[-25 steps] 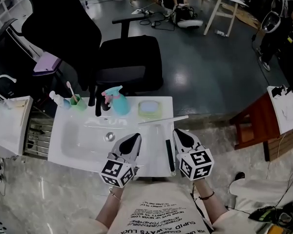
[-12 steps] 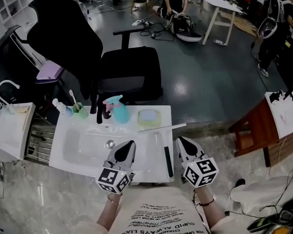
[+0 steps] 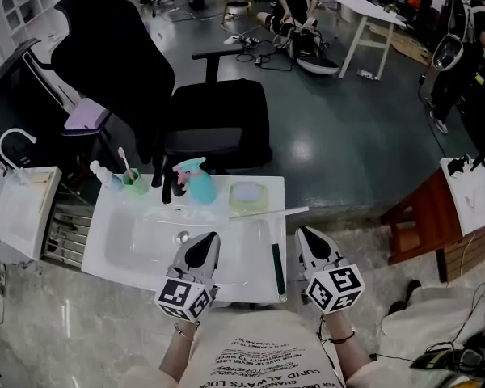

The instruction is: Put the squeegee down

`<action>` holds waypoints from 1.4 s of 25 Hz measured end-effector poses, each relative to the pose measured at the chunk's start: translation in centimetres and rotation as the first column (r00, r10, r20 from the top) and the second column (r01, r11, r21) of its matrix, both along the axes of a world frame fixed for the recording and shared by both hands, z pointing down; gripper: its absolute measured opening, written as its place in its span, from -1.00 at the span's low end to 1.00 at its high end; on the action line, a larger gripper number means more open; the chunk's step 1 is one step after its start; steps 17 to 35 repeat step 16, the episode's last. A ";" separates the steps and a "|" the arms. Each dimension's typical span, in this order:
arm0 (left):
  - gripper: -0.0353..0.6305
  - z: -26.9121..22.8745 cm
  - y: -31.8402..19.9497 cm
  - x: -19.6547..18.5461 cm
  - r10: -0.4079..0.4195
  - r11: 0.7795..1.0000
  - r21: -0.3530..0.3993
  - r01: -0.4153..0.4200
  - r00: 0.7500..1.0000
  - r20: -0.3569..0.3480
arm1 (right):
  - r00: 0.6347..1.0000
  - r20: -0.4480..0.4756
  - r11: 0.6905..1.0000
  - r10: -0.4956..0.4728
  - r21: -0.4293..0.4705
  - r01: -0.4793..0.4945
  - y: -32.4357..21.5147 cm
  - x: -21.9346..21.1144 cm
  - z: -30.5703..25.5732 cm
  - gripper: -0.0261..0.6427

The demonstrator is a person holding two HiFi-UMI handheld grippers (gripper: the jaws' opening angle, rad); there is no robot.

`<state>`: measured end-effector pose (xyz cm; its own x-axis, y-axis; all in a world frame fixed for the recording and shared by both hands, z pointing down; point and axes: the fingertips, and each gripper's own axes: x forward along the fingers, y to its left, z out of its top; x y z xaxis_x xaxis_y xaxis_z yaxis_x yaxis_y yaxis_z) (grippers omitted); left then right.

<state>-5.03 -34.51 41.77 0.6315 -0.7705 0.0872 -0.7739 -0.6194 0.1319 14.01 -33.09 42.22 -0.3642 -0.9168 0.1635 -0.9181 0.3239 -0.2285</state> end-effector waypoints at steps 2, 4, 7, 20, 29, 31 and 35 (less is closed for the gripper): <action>-0.82 0.0 0.0 -0.2 -0.006 1.000 0.003 0.006 1.000 0.001 | 1.000 0.004 1.000 0.002 0.006 -0.002 0.0 0.1 -0.1 -0.91; -0.83 0.0 0.0 -0.3 -0.013 1.000 0.007 0.013 1.000 0.003 | 1.000 0.008 1.000 0.006 0.007 -0.006 0.0 0.3 -0.1 -0.91; -0.83 -0.1 0.0 -0.4 -0.022 1.000 0.008 0.022 1.000 0.004 | 1.000 0.013 1.000 0.016 0.007 -0.016 0.1 0.7 -0.1 -0.91; -0.83 0.1 0.3 -0.3 -0.037 0.999 0.006 0.037 0.999 0.018 | 1.000 0.004 1.000 0.027 0.005 -0.027 0.3 1.8 0.2 -0.91; -0.83 0.1 0.3 -0.3 -0.037 0.999 0.006 0.037 0.999 0.018 | 1.000 0.004 1.000 0.027 0.005 -0.027 0.3 1.8 0.2 -0.91; -0.83 0.1 0.3 -0.3 -0.037 0.999 0.006 0.037 0.999 0.018 | 1.000 0.004 1.000 0.027 0.005 -0.027 0.3 1.8 0.2 -0.91; -0.83 0.1 0.3 -0.3 -0.037 0.999 0.006 0.037 0.999 0.018 | 1.000 0.004 1.000 0.027 0.005 -0.027 0.3 1.8 0.2 -0.91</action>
